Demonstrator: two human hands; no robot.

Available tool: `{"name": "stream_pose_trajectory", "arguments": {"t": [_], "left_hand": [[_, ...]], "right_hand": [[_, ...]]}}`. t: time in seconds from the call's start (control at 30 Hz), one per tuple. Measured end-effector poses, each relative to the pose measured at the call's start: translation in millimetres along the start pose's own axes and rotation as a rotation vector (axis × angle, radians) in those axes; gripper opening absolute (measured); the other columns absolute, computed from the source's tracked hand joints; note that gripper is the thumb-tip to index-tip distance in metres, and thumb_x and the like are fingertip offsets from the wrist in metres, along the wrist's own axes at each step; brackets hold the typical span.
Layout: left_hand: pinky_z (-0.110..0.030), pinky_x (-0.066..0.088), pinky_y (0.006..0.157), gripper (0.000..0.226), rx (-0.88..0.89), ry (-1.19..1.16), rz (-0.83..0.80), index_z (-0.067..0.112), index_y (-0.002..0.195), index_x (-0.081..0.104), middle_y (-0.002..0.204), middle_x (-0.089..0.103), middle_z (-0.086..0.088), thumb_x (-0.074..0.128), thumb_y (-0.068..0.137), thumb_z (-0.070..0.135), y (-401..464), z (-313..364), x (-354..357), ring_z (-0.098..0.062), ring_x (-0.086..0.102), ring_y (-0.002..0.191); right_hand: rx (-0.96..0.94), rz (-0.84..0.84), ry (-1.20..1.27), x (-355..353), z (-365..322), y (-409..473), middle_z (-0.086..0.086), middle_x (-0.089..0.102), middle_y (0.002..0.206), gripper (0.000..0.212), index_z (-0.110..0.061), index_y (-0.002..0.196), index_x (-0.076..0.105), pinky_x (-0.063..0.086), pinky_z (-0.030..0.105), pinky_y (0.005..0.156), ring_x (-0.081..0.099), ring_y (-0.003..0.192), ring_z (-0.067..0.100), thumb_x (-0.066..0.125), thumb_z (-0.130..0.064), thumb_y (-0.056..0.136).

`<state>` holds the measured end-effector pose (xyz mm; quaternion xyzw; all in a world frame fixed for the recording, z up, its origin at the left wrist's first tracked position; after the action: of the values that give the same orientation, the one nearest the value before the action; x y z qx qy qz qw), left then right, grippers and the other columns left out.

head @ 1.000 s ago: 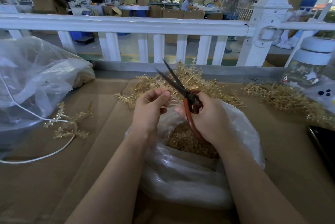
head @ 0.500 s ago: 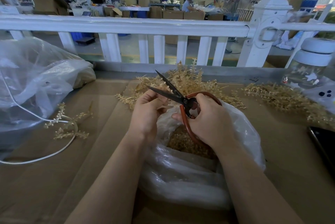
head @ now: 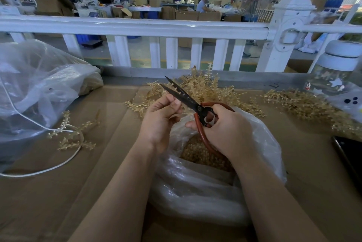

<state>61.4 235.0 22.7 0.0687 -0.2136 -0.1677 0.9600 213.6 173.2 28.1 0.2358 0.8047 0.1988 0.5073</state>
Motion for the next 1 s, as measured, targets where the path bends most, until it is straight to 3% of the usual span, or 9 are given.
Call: {"name": "stream_pose_trajectory", "arguments": {"t": [0.2, 0.33, 0.47, 0.57, 0.67, 0.83, 1.0], "left_hand": [[-0.024, 0.037, 0.066, 0.018, 0.021, 0.109, 0.026, 0.016, 0.083, 0.06, 0.071, 0.054, 0.005, 0.055, 0.092, 0.001, -0.6, 1.8, 0.0, -0.007, 0.047, 0.066], [-0.023, 0.038, 0.065, 0.02, 0.06, 0.215, 0.062, 0.014, 0.081, 0.055, 0.069, 0.053, 0.009, 0.055, 0.094, -0.002, -0.8, 3.1, -0.8, -0.005, 0.047, 0.066], [-0.022, 0.039, 0.063, 0.021, 0.096, 0.25, 0.076, 0.014, 0.079, 0.056, 0.074, 0.057, 0.001, 0.057, 0.091, -0.004, -2.1, 6.3, -1.2, -0.008, 0.049, 0.066], [-0.022, 0.041, 0.062, 0.021, 0.139, 0.23, 0.084, 0.017, 0.081, 0.062, 0.072, 0.065, 0.002, 0.055, 0.092, 0.0, -3.7, 9.9, -1.1, -0.009, 0.054, 0.065], [-0.018, 0.043, 0.061, 0.021, 0.197, 0.242, 0.093, 0.017, 0.084, 0.063, 0.072, 0.068, 0.002, 0.051, 0.097, 0.005, -5.1, 13.0, -0.7, -0.008, 0.056, 0.064], [-0.015, 0.044, 0.062, 0.019, 0.241, 0.289, 0.122, 0.012, 0.088, 0.065, 0.074, 0.066, 0.007, 0.051, 0.099, 0.005, -5.4, 14.0, -0.8, -0.004, 0.054, 0.065], [-0.016, 0.046, 0.066, 0.017, 0.281, 0.344, 0.132, 0.012, 0.092, 0.066, 0.08, 0.062, -0.003, 0.051, 0.1, 0.007, -4.8, 14.5, -1.3, -0.009, 0.052, 0.071]], "right_hand": [[0.007, -0.017, 0.011, -1.3, -1.3, 0.9, -0.015, 0.067, 0.077, 0.08, -0.027, 0.091, 0.067, 0.05, 0.023, 0.06, 0.059, 0.07, 0.006, 0.037, -0.095, 0.064], [0.015, -0.004, -0.005, -1.5, -0.3, 1.1, -0.016, 0.066, 0.073, 0.07, -0.029, 0.088, 0.066, 0.05, 0.024, 0.059, 0.057, 0.068, 0.005, 0.046, -0.092, 0.066], [0.029, -0.012, -0.018, -1.1, 1.3, 1.1, -0.015, 0.067, 0.073, 0.074, -0.028, 0.088, 0.067, 0.053, 0.025, 0.06, 0.061, 0.067, 0.005, 0.043, -0.094, 0.065], [0.021, 0.001, -0.034, -2.2, 0.6, 0.8, -0.015, 0.063, 0.068, 0.074, -0.028, 0.081, 0.064, 0.049, 0.023, 0.055, 0.057, 0.062, 0.004, 0.038, -0.096, 0.065], [0.027, -0.004, -0.013, -2.5, 2.4, 0.9, -0.016, 0.06, 0.065, 0.067, -0.029, 0.08, 0.063, 0.046, 0.022, 0.053, 0.056, 0.061, 0.002, 0.046, -0.092, 0.066], [0.035, -0.029, -0.012, -2.2, 3.6, 0.9, -0.018, 0.064, 0.072, 0.062, -0.031, 0.086, 0.065, 0.039, 0.013, 0.054, 0.055, 0.065, 0.001, 0.052, -0.089, 0.067], [0.04, -0.023, 0.015, -3.4, 1.7, 0.3, -0.016, 0.063, 0.068, 0.062, -0.029, 0.081, 0.064, 0.037, 0.013, 0.053, 0.054, 0.062, 0.001, 0.053, -0.089, 0.067]]}}
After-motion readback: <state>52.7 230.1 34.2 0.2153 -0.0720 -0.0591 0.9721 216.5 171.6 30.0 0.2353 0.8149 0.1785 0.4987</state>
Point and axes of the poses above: each hand's wrist, its own y-axis towards the middle knuckle, its own x-axis out of the palm, z = x × y, the point moved 4 cm from there along y, towards the middle knuckle
